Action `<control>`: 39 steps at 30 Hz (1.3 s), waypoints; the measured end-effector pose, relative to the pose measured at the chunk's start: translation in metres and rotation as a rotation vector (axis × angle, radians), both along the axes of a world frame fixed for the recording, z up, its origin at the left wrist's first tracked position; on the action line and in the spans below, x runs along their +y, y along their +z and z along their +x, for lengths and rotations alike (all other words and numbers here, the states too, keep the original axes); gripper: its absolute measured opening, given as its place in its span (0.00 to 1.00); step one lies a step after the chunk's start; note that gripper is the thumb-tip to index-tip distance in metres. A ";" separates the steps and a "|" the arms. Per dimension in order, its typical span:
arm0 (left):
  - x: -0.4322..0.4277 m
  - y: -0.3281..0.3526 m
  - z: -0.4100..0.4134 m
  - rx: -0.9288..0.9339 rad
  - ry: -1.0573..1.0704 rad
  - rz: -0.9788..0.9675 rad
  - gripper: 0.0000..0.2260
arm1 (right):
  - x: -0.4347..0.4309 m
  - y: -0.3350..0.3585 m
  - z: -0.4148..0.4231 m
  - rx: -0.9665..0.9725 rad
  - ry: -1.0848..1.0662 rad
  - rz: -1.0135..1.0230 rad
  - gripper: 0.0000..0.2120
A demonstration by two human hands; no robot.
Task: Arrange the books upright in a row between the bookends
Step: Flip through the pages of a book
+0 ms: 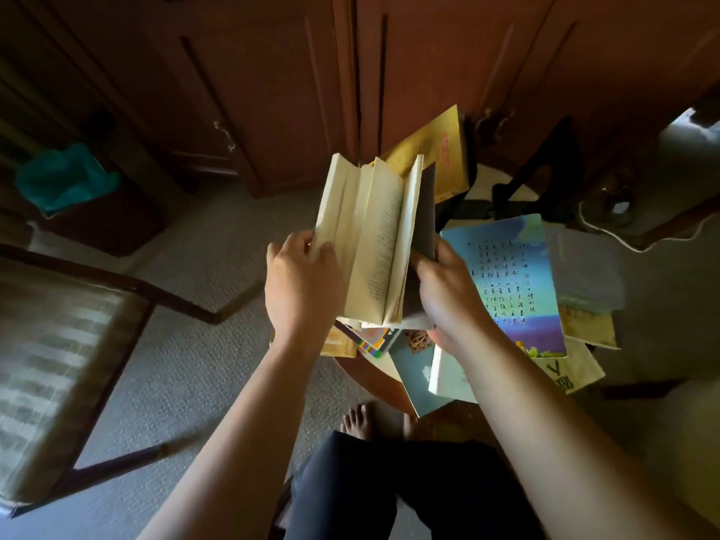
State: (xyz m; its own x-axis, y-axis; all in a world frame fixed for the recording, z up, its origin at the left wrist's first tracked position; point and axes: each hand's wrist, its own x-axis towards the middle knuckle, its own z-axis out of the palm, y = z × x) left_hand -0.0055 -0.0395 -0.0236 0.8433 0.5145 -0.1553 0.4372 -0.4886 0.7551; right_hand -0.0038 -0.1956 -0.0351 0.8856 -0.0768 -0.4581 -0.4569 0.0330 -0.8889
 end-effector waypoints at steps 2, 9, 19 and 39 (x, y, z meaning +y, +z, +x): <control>-0.011 0.004 -0.002 -0.066 0.002 -0.007 0.12 | -0.012 0.002 0.000 -0.045 0.017 -0.010 0.10; -0.026 0.013 -0.032 -0.293 -0.046 -0.127 0.09 | -0.045 0.012 -0.021 -0.148 0.007 0.044 0.14; -0.032 0.087 -0.118 -0.424 -0.250 -0.429 0.08 | -0.048 0.102 -0.133 -0.270 -0.138 0.101 0.12; -0.033 0.099 -0.185 -0.480 -0.149 -0.693 0.15 | -0.068 0.093 -0.231 -0.864 0.184 -0.559 0.40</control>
State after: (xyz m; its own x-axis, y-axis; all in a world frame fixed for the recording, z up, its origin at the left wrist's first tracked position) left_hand -0.1901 -0.0728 0.0756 0.9496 0.3135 -0.0027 -0.0385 0.1251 0.9914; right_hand -0.2351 -0.2638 0.0577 0.9143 0.0865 0.3956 0.3850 -0.4889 -0.7828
